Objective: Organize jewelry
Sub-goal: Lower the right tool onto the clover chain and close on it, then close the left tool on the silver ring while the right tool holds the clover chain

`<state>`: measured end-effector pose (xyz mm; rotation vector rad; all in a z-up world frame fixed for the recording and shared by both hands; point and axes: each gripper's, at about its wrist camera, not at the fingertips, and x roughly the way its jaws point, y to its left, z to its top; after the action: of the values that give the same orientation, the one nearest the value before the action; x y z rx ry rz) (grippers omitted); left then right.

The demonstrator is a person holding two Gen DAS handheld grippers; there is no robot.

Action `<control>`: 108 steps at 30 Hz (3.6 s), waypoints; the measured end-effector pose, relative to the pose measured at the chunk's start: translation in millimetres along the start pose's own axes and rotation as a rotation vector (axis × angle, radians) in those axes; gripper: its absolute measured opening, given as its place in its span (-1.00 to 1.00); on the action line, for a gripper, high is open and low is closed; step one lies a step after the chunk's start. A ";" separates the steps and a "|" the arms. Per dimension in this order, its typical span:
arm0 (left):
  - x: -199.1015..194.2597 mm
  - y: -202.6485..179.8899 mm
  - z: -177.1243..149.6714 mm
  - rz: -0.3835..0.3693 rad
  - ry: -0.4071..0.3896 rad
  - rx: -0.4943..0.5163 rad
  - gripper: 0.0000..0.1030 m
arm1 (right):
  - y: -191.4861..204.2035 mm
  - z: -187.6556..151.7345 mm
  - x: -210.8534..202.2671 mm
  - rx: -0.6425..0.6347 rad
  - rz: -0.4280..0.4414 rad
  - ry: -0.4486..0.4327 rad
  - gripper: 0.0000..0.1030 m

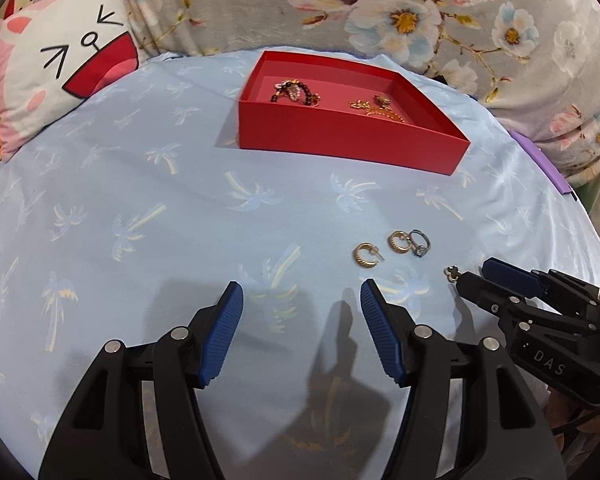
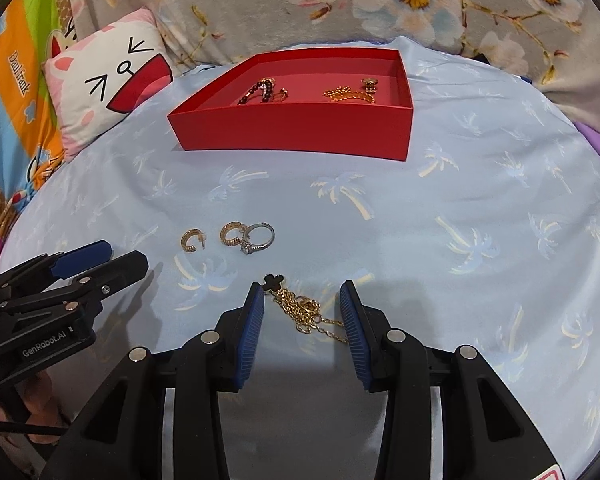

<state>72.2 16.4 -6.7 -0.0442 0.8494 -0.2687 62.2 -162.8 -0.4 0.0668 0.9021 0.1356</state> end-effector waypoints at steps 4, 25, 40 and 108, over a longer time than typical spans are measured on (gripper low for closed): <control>1.3 3.9 -0.2 -0.014 0.006 -0.019 0.14 | 3.3 0.6 1.5 -0.017 -0.009 0.001 -0.27; 1.5 4.7 -0.7 -0.031 -0.002 -0.026 0.14 | 6.0 3.7 4.4 -0.036 0.014 0.006 -0.86; 1.4 4.4 -0.7 -0.035 0.000 -0.024 0.14 | -9.0 -4.8 -58.0 0.048 -0.043 -0.202 -0.94; 38.3 -91.4 22.8 -0.135 0.055 0.178 -0.84 | -46.7 -46.8 -67.0 0.220 0.029 -0.150 -0.94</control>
<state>93.5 -83.0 -6.6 0.0728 0.8760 -0.4729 -11.4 -218.7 17.4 0.2916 0.7639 0.0571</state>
